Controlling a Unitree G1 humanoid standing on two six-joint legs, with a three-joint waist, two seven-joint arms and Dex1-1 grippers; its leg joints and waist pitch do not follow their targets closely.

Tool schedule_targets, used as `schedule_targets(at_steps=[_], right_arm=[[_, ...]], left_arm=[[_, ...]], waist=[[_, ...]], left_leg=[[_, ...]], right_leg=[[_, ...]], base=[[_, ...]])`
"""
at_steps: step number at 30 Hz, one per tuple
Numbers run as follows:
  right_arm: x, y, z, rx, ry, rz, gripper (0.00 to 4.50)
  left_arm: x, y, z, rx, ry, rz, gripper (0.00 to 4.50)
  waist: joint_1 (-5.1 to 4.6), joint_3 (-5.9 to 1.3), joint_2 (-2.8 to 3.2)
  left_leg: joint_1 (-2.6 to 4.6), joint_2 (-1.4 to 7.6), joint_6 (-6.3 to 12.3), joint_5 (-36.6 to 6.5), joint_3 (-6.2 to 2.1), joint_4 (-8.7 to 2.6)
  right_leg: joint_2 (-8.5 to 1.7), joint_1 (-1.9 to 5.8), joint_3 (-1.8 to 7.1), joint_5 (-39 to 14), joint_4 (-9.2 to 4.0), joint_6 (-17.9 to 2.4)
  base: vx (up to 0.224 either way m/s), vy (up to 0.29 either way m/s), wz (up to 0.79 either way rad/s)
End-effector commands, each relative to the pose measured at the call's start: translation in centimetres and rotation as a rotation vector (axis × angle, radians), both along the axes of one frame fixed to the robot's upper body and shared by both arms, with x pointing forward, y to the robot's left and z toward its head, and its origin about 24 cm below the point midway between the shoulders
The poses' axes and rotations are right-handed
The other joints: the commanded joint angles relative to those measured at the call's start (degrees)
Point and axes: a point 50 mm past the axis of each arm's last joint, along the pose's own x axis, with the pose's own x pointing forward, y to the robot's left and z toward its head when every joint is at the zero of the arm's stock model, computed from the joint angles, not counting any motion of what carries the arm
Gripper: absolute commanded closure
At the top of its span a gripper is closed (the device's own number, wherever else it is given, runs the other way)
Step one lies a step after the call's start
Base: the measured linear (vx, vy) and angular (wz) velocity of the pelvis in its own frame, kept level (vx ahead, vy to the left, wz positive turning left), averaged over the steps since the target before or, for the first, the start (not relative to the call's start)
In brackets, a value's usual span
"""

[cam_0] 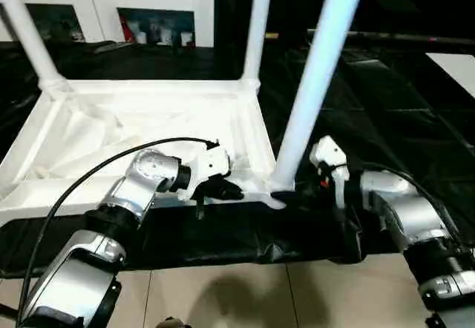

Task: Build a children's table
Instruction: Rotate leg to tighten

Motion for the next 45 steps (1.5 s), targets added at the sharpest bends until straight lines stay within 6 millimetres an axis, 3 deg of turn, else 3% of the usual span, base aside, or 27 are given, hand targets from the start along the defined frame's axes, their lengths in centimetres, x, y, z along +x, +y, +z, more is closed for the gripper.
schedule_targets(at_steps=[1, 4, 11, 19, 23, 24, 25, 28, 29, 31, 32, 33, 38, 39, 40, 42, 45], right_arm=[[-0.1, 0.2, -0.3, -0.010, 0.015, 0.013, 0.86], [0.0, 0.5, -0.5, -0.021, 0.019, 0.018, 1.20], [0.2, 1.0, -0.3, 0.026, 0.028, 0.009, 1.74], [0.1, 1.0, -1.2, 0.037, 0.058, -0.071, 1.85], [1.1, 1.2, -3.2, 0.001, 0.072, -0.347, 1.86], [1.4, 1.4, -3.6, 0.000, 0.081, -0.438, 1.86], [1.6, 1.7, -3.9, 0.009, 0.094, -0.497, 1.86], [2.1, 2.5, -4.3, 0.032, 0.125, -0.628, 1.86], [2.5, 3.6, -4.4, 0.046, 0.136, -0.719, 1.86], [2.7, 4.0, -4.4, 0.048, 0.135, -0.747, 1.86], [3.0, 5.1, -4.1, 0.057, 0.118, -0.768, 1.86], [3.2, 5.5, -3.8, 0.073, 0.108, -0.762, 1.86], [3.3, 6.4, -2.6, 0.095, 0.013, -0.636, 1.86], [3.3, 6.3, -2.4, 0.099, 0.005, -0.621, 1.52], [3.3, 6.1, -2.2, 0.111, -0.001, -0.591, 1.17], [3.2, 5.6, -1.8, 0.127, -0.007, -0.528, 1.14], [2.5, 4.7, -1.3, 0.108, -0.017, -0.388, 0.71]], left_arm=[[-0.6, 0.0, -1.0, 0.042, 0.038, -0.028, 4.50], [-0.5, 0.0, -0.9, 0.038, 0.036, -0.028, 4.50], [-0.6, 0.0, -0.8, 0.033, 0.040, -0.028, 4.50], [-0.4, -0.1, -1.4, 0.054, 0.048, 0.035, 4.50], [0.9, -1.9, -1.6, 0.031, -0.014, 0.197, 4.50], [1.2, -2.6, -1.5, 0.025, -0.031, 0.236, 4.50], [1.4, -3.1, -1.5, 0.020, -0.042, 0.259, 4.50], [1.9, -4.6, -1.3, 0.006, -0.061, 0.315, 4.50], [2.1, -6.0, -1.1, -0.012, -0.070, 0.352, 4.50], [2.1, -6.6, -1.1, -0.019, -0.072, 0.360, 4.50], [2.1, -7.4, -1.0, -0.022, -0.083, 0.357, 4.50], [2.1, -7.6, -1.0, -0.023, -0.087, 0.347, 4.50], [1.9, -7.0, -1.2, -0.014, -0.082, 0.312, 4.50], [1.9, -6.9, -1.3, -0.010, -0.082, 0.307, 4.50], [1.9, -6.5, -1.4, -0.002, -0.075, 0.306, 4.50], [1.8, -6.0, -1.5, 0.008, -0.068, 0.289, 4.50], [1.6, -5.2, -1.6, 0.012, -0.056, 0.262, 4.50]], waist=[[0.06, -3.39, -0.06], [0.06, -3.38, 0.09], [0.11, -3.47, 0.14], [0.03, -3.40, 0.12], [-0.61, -2.86, 0.10], [-0.67, -2.81, 0.13], [-1.05, -2.72, 0.11], [-1.40, -2.72, 0.30], [-1.68, -2.78, 0.66], [-1.71, -2.90, 0.47], [-1.74, -2.91, 0.37], [-1.73, -2.99, 0.64], [-1.59, -3.15, 0.37], [-1.62, -3.20, -0.10], [-1.46, -3.17, 0.12], [-1.33, -3.29, 0.11], [-1.06, -3.29, 0.02]], left_leg=[[1.03, 2.50, 2.55, -8.14, -0.93, -3.72], [1.13, 2.55, 1.93, -8.59, -0.98, -3.78], [1.02, 2.48, 2.07, -7.34, -0.93, -3.72], [1.07, 2.45, 1.90, -7.69, -0.92, -3.77], [1.49, 2.38, -0.34, -12.24, -1.01, -4.12], [1.76, 2.34, -1.40, -14.20, -1.24, -4.20], [1.54, 2.29, -2.14, -15.25, -1.46, -4.47], [1.51, 2.33, -2.45, -16.79, -1.80, -4.72], [1.57, 2.33, -2.84, -17.08, -1.81, -4.80], [1.84, 2.23, -3.12, -17.29, -1.76, -4.73], [1.63, 2.21, -2.96, -16.87, -1.79, -4.74], [1.39, 2.10, -2.62, -15.85, -1.72, -4.68], [1.22, 2.02, -0.94, -13.59, -1.42, -4.44], [1.07, 2.00, -0.37, -12.80, -1.35, -4.39], [1.10, 2.06, 0.06, -12.20, -1.33, -4.37], [0.97, 2.08, 0.68, -10.86, -1.28, -4.24], [0.97, 2.20, 1.97, -9.27, -1.18, -4.12]], right_leg=[[-4.89, 2.31, 2.58, -0.48, -3.81, -15.12], [-4.92, 2.18, 2.61, -2.58, -4.01, -14.59], [-4.79, 2.30, 2.58, 0.21, -3.68, -14.76], [-4.75, 2.22, 2.58, -0.81, -3.79, -14.59], [-4.95, 1.55, 2.71, -10.28, -4.95, -13.48], [-5.16, 1.40, 2.72, -14.95, -5.43, -12.39], [-5.07, 1.46, 2.68, -18.14, -5.62, -11.07], [-5.16, 1.43, 2.60, -20.51, -5.99, -9.60], [-5.12, 1.22, 2.68, -20.02, -5.98, -9.63], [-5.07, 1.04, 2.68, -19.32, -6.11, -9.70], [-5.03, 1.23, 2.69, -18.35, -6.02, -9.79], [-4.99, 1.33, 2.77, -16.34, -5.86, -10.01], [-4.84, 1.62, 2.79, -11.27, -5.55, -10.77], [-4.77, 1.82, 2.75, -10.01, -5.44, -11.06], [-4.83, 1.83, 2.73, -9.34, -5.31, -11.37], [-4.88, 2.05, 2.75, -7.21, -5.09, -11.97], [-4.72, 2.28, 2.63, -3.25, -4.76, -12.95]], base=[[0.000, 0.000, 0.00], [0.000, 0.000, 0.00], [0.000, 0.000, 0.00], [0.000, 0.000, 0.00], [0.000, 0.000, 0.00], [0.000, 0.000, 0.00], [0.000, 0.000, 0.00], [0.000, 0.000, 0.00], [0.000, 0.000, 0.00], [0.000, 0.000, 0.00], [0.000, 0.000, 0.00], [0.000, 0.000, 0.00], [0.000, 0.000, 0.00], [0.000, 0.000, 0.00], [0.000, 0.000, 0.00], [0.000, 0.000, 0.00], [0.000, 0.000, 0.00]])
